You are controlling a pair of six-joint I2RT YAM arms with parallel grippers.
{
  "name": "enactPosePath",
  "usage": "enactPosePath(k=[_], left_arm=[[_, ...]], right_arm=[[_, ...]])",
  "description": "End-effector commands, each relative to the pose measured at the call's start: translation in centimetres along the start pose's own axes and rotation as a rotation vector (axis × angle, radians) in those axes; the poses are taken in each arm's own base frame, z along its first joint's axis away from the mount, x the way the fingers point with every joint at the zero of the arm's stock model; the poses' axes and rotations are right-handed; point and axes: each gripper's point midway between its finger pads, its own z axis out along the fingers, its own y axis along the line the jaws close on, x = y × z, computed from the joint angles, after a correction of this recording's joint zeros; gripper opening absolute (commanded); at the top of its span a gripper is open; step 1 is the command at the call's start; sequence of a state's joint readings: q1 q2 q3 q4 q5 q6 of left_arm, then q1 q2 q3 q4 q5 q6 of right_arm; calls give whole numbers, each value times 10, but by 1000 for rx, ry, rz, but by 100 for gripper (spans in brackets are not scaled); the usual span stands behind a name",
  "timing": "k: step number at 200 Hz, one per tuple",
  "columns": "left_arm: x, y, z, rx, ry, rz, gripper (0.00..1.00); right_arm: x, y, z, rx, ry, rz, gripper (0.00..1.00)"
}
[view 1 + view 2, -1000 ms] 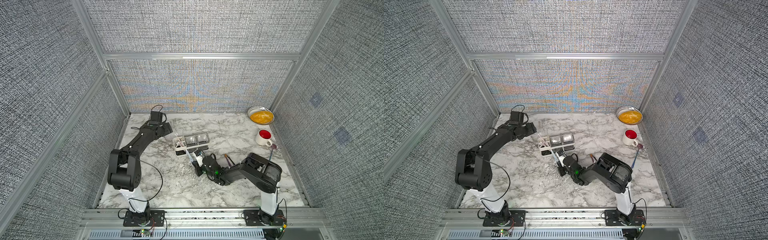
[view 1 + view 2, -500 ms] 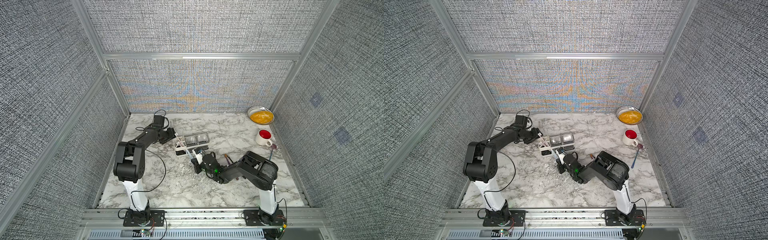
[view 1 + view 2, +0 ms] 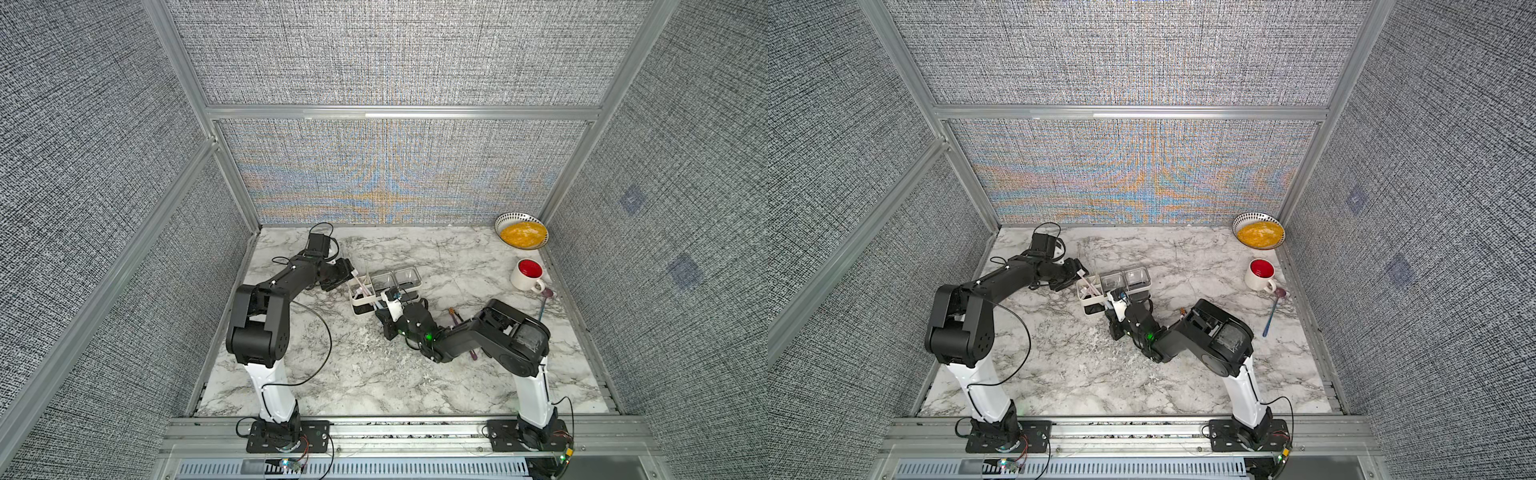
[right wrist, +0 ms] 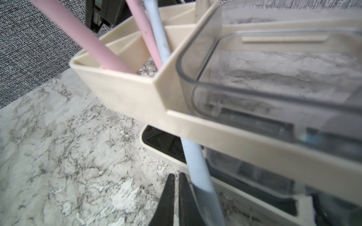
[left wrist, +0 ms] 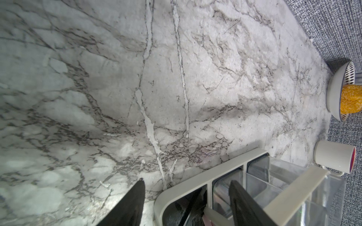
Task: Place the toothbrush into the toothbrush holder
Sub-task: Adjust the toothbrush at the toothbrush holder.
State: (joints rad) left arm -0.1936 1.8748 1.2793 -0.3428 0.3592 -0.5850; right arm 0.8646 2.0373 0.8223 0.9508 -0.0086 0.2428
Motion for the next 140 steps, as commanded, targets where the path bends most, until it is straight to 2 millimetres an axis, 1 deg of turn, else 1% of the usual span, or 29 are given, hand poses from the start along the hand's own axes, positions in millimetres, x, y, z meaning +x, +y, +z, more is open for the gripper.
enactPosePath(k=[1,5,7,10,50,67,85,126,135,140], left_arm=[[0,4,-6,-32,-9,16,71],[-1,5,-7,-36,-11,17,71],[-1,5,-7,-38,-11,18,71],[0,5,-7,-39,-10,18,71],[-1,7,-7,-47,-10,23,71],[-1,6,-7,-48,-12,24,71],[-1,6,-8,-48,-14,25,71],[1,6,-10,-54,-9,27,71],[1,7,-10,-55,-7,27,71],[2,7,-10,-55,-5,28,71]], right_arm=[[-8,5,-6,-20,-15,-30,11],[-11,5,-7,-19,-19,-35,12],[-2,3,-11,-12,4,-38,12],[1,2,-14,-8,14,-41,13],[18,-8,-43,54,112,-102,30],[23,-16,-49,94,135,-122,35],[23,-20,-44,114,142,-151,37],[18,-25,-18,137,119,-182,37],[20,-27,-15,138,121,-185,37],[25,-28,-14,140,131,-187,37]])
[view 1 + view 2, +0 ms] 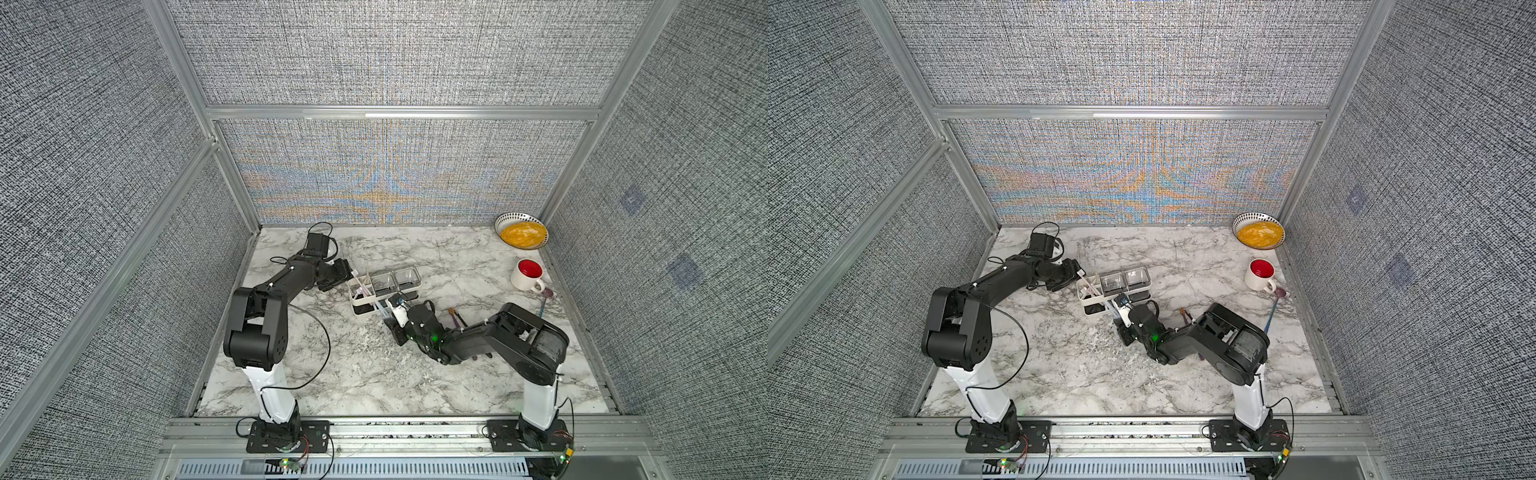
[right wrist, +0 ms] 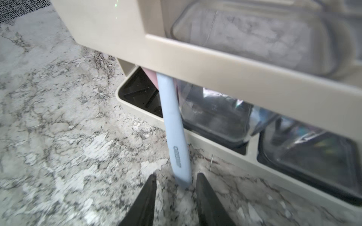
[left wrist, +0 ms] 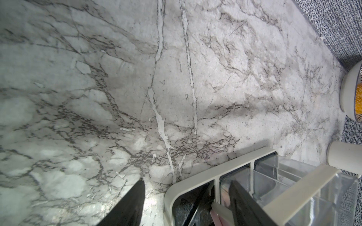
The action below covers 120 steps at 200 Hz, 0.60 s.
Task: Place the toothbrush into the toothbrush holder
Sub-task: Adjust the toothbrush at the toothbrush holder.
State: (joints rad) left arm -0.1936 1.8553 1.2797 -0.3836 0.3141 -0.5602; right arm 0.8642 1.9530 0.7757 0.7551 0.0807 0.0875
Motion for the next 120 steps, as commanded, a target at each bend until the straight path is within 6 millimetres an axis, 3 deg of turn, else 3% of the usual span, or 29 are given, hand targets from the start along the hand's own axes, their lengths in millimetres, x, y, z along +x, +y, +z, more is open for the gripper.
enactPosePath(k=[1,7,67,120], left_arm=[[1,0,-3,-6,1,10,71],[2,0,-3,-6,4,9,71],[8,-3,-1,1,21,12,71],[13,-5,1,-2,32,15,71]], right_arm=[[1,-5,7,28,-8,-23,37],[-11,-4,13,27,-34,-22,37],[-12,-3,22,25,-54,1,20],[-27,3,26,0,-94,9,14]])
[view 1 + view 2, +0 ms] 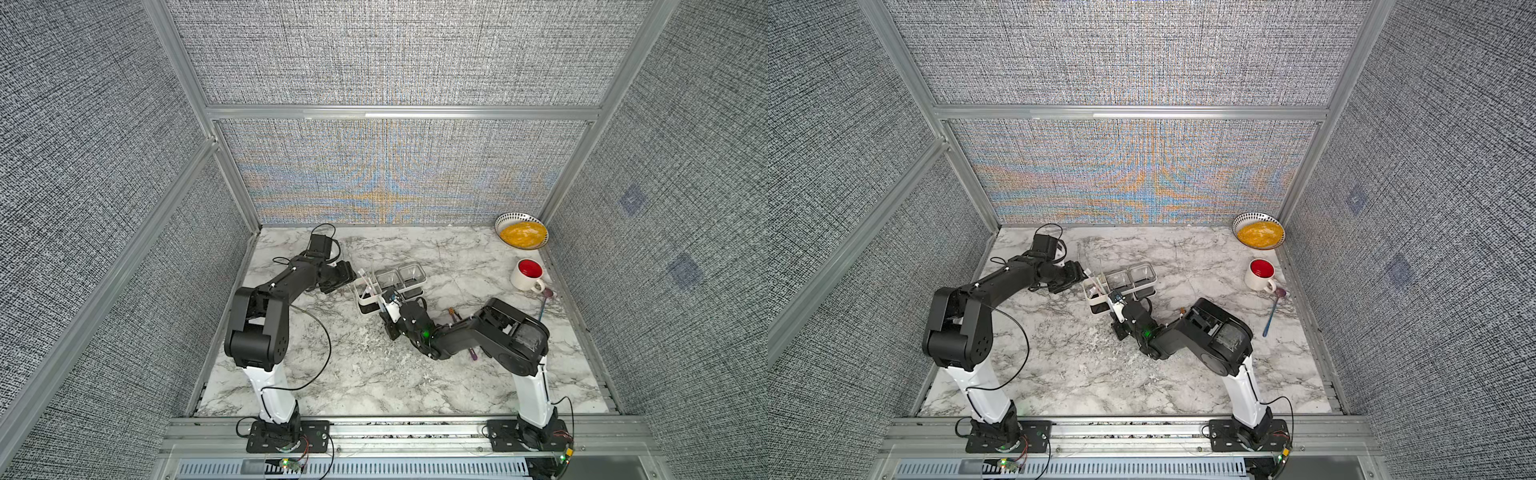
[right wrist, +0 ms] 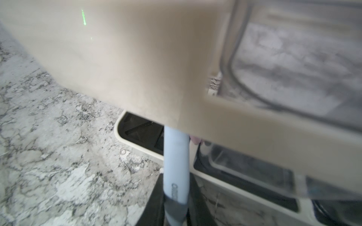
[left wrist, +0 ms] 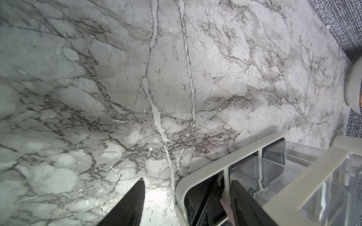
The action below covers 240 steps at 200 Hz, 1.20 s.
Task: Place the toothbrush into the toothbrush holder
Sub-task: Adjust the toothbrush at the toothbrush holder.
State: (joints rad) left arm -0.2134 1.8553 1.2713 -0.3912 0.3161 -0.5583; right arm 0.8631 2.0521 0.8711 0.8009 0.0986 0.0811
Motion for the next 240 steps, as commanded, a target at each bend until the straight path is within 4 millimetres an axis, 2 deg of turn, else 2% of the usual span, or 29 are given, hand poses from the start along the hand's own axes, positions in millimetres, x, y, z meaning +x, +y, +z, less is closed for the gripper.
enactPosePath(k=[1,89,159,209,240], left_arm=[[3,0,-3,-2,8,2,70],[7,-1,-3,-6,19,10,70],[10,-4,0,-5,34,17,70],[13,-4,2,-7,46,22,70],[13,-3,2,-11,48,24,69]], right_arm=[[-16,4,1,-16,-52,12,14],[-42,5,-10,-41,-203,101,9],[-56,7,-2,-48,-259,129,9],[-48,5,15,-31,-239,137,10],[-41,-1,16,3,-222,137,13]])
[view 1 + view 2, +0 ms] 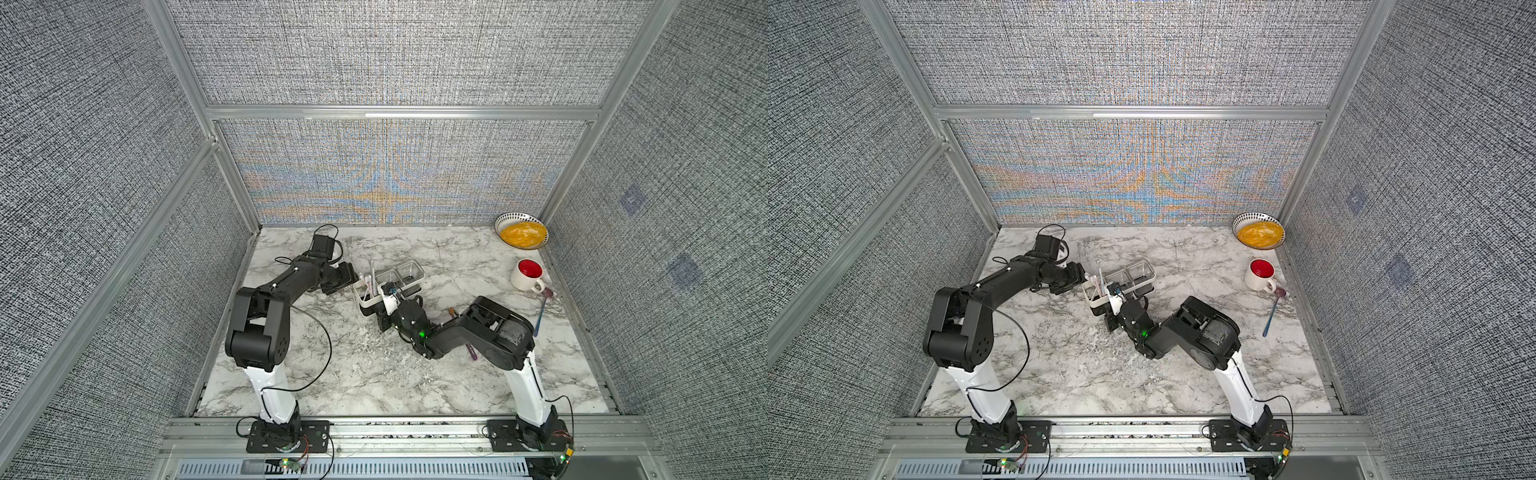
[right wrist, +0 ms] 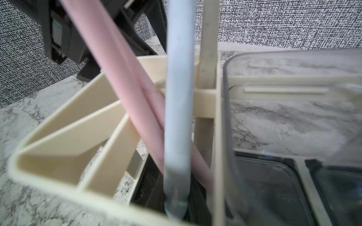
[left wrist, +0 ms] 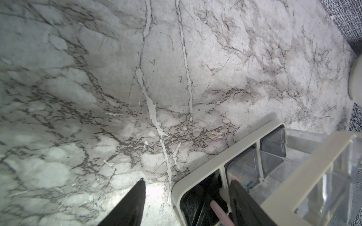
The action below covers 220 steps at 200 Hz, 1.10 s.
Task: Place the toothbrush into the toothbrush holder
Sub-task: Adjust the toothbrush at the toothbrush holder.
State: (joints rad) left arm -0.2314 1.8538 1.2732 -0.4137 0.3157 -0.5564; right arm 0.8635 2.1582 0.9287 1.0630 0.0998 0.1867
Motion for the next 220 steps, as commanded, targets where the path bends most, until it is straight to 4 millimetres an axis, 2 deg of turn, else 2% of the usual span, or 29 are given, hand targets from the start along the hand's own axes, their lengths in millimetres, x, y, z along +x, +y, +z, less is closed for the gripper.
enactPosePath(k=[1,64,109,151,202,220], left_arm=[[5,1,1,-6,24,14,69],[7,2,3,-7,29,12,69],[8,2,3,-9,29,11,69],[8,2,3,-6,26,11,69],[9,2,1,-11,24,16,69],[9,2,2,-10,24,13,69]], right_arm=[[-2,-6,0,33,-11,7,13],[3,-12,-8,66,6,-22,34],[-13,-6,-23,52,-22,-38,47],[-24,-3,-34,44,0,-45,49],[-8,-7,-43,63,99,-44,50],[-9,-8,-44,67,105,-39,50]])
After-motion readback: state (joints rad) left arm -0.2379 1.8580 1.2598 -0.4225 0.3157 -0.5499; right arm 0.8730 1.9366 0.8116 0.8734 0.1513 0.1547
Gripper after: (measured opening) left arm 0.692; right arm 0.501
